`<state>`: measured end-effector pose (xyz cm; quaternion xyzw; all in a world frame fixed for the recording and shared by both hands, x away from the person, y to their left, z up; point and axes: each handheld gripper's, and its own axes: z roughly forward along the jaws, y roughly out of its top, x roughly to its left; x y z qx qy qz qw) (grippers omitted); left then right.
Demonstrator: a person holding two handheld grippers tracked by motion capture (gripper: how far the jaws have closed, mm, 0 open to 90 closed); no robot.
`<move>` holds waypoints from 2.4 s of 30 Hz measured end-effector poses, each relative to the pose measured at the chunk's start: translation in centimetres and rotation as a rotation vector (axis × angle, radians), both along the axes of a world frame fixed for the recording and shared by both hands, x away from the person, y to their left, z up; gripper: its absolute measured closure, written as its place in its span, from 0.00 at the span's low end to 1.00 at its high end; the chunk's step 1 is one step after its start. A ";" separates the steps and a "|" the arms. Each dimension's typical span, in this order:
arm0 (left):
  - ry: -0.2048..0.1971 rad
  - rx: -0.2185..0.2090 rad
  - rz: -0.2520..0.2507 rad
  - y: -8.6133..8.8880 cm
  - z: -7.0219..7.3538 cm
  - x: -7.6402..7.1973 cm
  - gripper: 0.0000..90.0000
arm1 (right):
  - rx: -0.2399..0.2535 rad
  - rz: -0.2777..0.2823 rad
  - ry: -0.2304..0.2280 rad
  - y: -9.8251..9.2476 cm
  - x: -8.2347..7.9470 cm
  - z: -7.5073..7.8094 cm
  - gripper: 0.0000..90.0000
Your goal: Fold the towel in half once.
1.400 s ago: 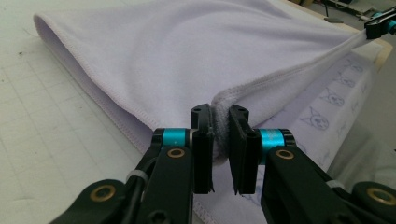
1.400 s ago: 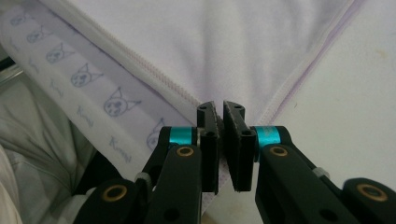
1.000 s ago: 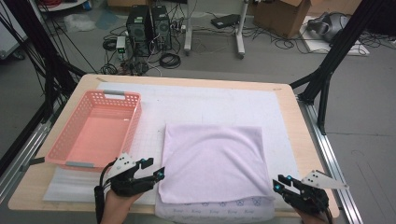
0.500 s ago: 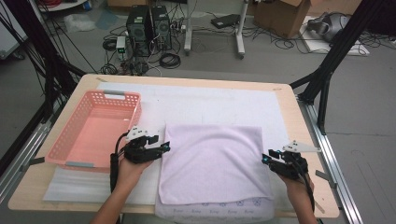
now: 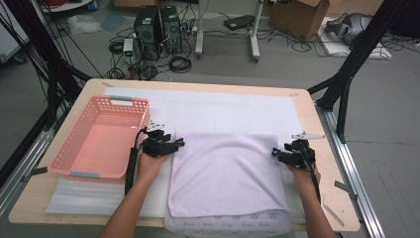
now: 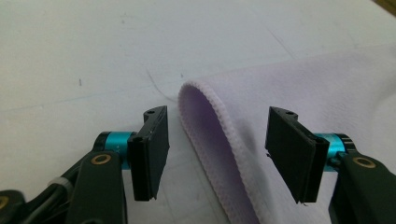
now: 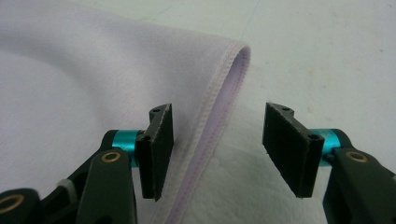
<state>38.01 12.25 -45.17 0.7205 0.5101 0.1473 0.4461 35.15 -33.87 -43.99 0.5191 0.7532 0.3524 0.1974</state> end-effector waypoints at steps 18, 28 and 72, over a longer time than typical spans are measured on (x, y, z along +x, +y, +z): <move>-0.057 0.046 0.034 -1.1 0.5 0.9 0.95 | 0.022 0.075 0.033 0.6 1.6 -0.1 0.96; -0.110 -0.005 0.088 -1.1 2.5 3.3 0.96 | 0.042 0.036 -0.100 0.1 3.3 1.3 0.96; -0.162 -0.040 -0.070 -1.7 3.5 2.2 0.40 | 0.014 0.057 -0.099 1.7 3.7 3.6 0.56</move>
